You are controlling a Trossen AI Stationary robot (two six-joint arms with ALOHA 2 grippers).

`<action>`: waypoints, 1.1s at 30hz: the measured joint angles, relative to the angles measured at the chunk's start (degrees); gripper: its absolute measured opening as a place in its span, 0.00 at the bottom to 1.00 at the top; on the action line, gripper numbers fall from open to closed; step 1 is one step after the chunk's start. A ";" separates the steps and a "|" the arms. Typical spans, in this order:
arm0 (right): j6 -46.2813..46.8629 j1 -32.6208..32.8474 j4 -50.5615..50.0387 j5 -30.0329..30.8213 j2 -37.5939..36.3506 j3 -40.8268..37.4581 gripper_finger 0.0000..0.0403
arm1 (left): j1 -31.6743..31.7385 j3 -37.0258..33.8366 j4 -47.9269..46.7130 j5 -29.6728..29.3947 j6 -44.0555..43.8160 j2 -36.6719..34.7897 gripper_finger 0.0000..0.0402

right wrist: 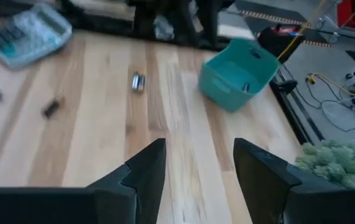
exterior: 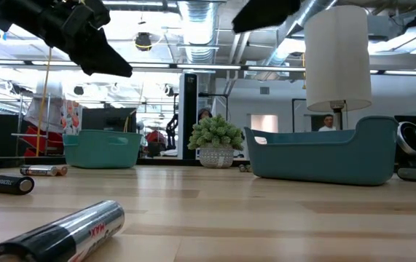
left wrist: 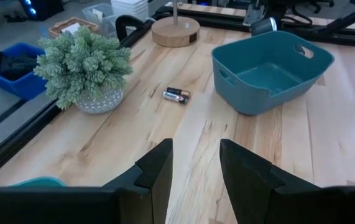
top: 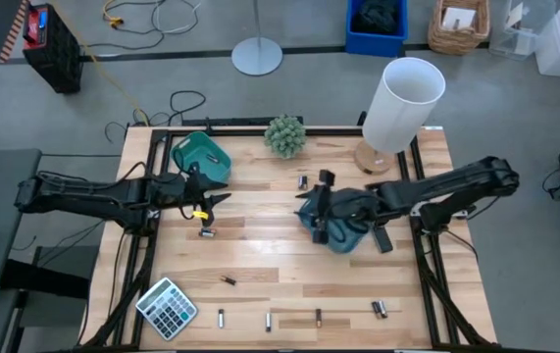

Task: Sort batteries
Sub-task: Put the silver battery into the blue bin

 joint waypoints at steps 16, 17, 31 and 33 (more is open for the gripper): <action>-6.35 -4.31 -1.02 -10.24 12.23 6.27 0.51 | 0.00 0.00 -0.09 -0.01 0.17 -0.01 0.32; -7.70 -3.59 -0.82 -10.36 13.07 6.81 0.51 | 0.00 0.00 -0.09 -0.01 0.30 -0.01 0.32; -14.28 1.28 -0.51 -12.35 22.45 17.35 0.51 | 0.02 0.00 1.11 -0.05 0.68 1.99 0.32; -15.21 1.92 -0.57 -13.57 24.07 19.50 0.51 | 0.04 0.00 1.18 -0.05 0.68 2.80 0.32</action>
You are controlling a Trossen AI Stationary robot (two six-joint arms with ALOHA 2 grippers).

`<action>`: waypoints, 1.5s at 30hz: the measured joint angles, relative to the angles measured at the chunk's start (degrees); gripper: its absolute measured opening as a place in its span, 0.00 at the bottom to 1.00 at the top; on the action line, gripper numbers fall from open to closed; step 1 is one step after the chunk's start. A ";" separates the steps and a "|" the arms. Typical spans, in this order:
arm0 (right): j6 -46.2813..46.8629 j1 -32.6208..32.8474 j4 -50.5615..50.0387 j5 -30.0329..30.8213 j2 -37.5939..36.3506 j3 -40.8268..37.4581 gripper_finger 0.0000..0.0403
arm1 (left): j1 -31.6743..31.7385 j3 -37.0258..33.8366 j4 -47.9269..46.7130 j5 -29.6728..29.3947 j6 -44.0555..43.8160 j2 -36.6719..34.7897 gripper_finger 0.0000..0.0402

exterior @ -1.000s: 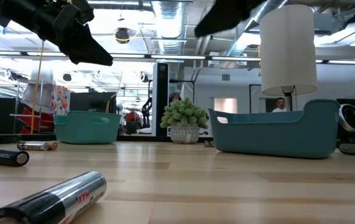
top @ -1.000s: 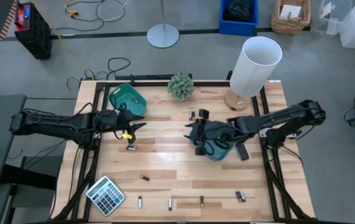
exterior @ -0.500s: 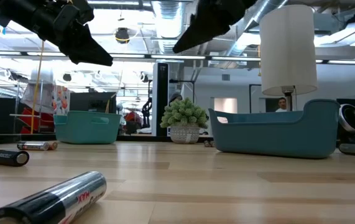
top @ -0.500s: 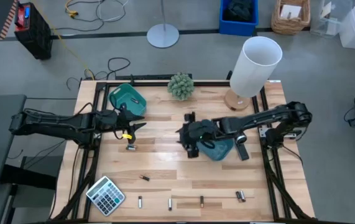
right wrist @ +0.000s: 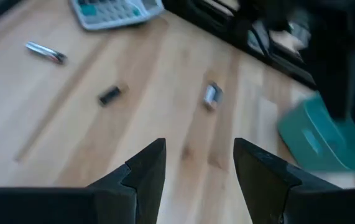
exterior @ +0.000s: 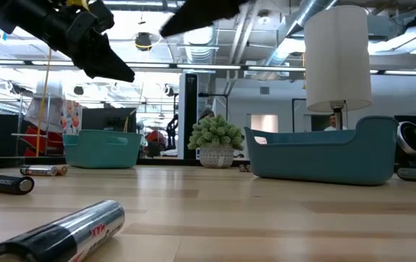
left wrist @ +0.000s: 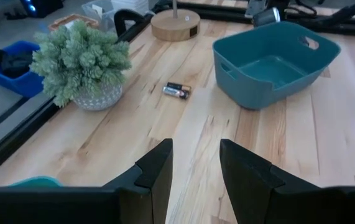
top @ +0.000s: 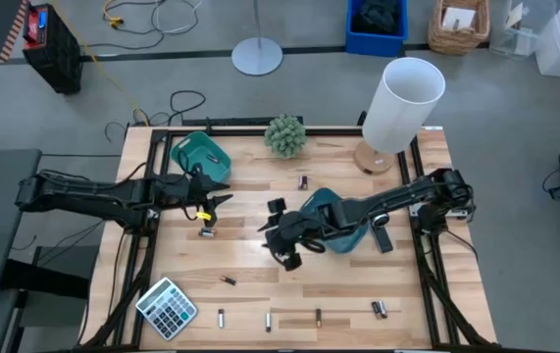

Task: Sort batteries
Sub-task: Put the silver battery into the blue bin

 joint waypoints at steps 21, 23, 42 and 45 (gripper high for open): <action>-1.14 8.09 -1.39 -19.21 6.71 10.08 0.51 | -2.56 0.00 3.38 0.11 -3.53 2.35 0.32; -0.63 8.03 -1.67 -21.04 6.73 10.08 0.51 | -2.58 0.00 3.37 0.11 -3.51 2.35 0.32; -3.04 6.82 0.78 -31.57 17.18 9.79 0.51 | -2.92 0.00 3.24 0.09 -4.15 2.35 0.32; -5.75 7.10 3.35 -31.81 18.38 10.05 0.51 | -3.40 0.00 3.17 0.09 -4.68 2.35 0.32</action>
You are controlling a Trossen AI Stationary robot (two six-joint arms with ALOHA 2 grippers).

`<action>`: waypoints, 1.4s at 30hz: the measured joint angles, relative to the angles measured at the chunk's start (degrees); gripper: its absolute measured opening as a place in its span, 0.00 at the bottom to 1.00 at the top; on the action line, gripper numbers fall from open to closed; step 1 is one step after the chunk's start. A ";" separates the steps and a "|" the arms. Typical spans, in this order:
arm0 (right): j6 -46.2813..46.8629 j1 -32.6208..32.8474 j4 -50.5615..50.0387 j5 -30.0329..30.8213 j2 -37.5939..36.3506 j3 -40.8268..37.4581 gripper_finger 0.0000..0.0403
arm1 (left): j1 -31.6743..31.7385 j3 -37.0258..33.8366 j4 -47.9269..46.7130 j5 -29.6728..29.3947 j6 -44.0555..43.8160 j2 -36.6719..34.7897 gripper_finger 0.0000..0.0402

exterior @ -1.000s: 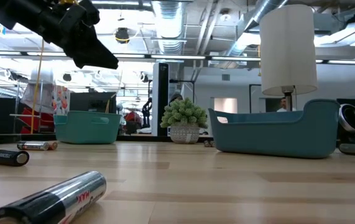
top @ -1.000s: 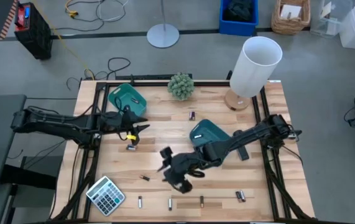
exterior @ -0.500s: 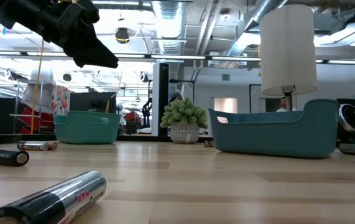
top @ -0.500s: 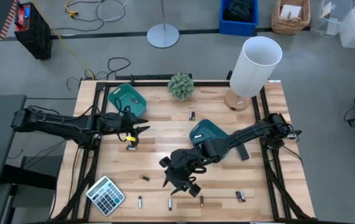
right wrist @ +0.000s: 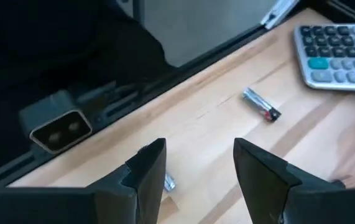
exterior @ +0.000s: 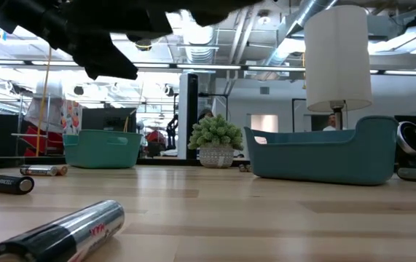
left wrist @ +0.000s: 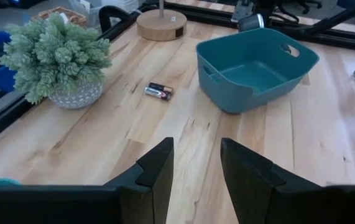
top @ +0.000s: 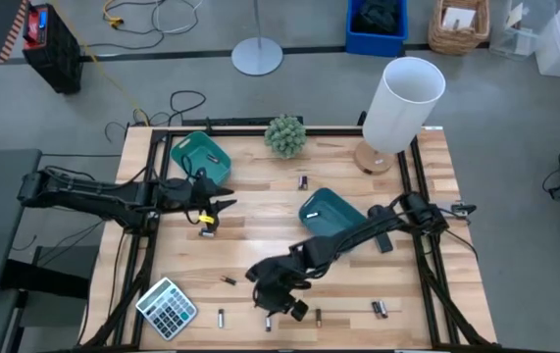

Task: Sort batteries
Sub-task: Put the silver battery into the blue bin

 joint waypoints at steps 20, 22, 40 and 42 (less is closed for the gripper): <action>-1.75 5.98 -7.87 5.26 12.92 10.29 0.51 | -5.26 0.00 0.35 -1.17 -2.01 0.00 0.32; -1.81 5.69 -7.86 5.37 12.96 10.29 0.51 | -5.63 0.00 0.32 -1.48 -2.01 0.00 0.32; -3.30 3.47 -11.22 6.01 14.38 10.43 0.49 | -5.93 0.00 0.54 -3.45 -0.78 0.00 0.32; -3.13 3.44 -11.43 6.00 14.42 10.43 0.47 | -5.95 0.00 0.52 -3.45 -0.97 0.00 0.32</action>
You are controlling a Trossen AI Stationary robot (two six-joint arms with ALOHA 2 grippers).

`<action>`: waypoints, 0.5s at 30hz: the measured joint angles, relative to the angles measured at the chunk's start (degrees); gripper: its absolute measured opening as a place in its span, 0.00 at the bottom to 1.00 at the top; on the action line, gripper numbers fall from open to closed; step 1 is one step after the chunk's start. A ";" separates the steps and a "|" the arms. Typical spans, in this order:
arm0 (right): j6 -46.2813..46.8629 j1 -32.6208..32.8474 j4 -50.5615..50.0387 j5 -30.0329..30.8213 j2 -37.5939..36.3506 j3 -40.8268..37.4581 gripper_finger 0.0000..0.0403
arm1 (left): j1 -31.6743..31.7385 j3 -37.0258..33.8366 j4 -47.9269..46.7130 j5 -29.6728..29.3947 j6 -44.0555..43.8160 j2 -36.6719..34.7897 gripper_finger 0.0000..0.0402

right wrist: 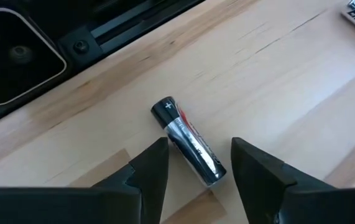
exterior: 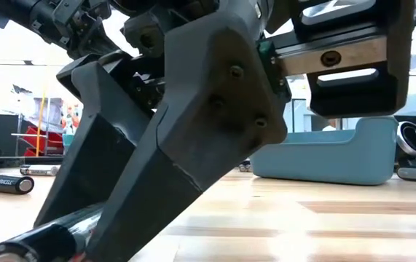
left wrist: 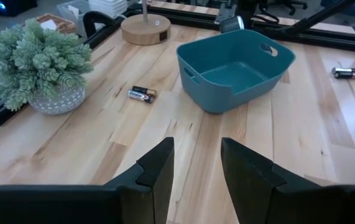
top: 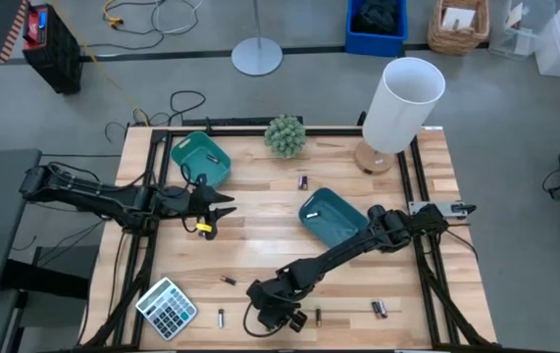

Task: Sort batteries
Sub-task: Put the silver battery into the blue bin

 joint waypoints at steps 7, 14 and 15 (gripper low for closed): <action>1.71 0.00 -0.29 0.29 0.05 -0.02 0.43 | 0.01 0.00 -0.24 0.04 -0.39 0.00 0.32; 1.75 0.00 -1.59 0.36 0.05 -0.02 0.42 | 0.00 0.00 -0.24 0.06 -0.39 0.00 0.32; 1.75 0.00 -1.72 0.38 0.05 -0.02 0.42 | -0.01 0.00 -0.24 0.06 -0.39 0.00 0.32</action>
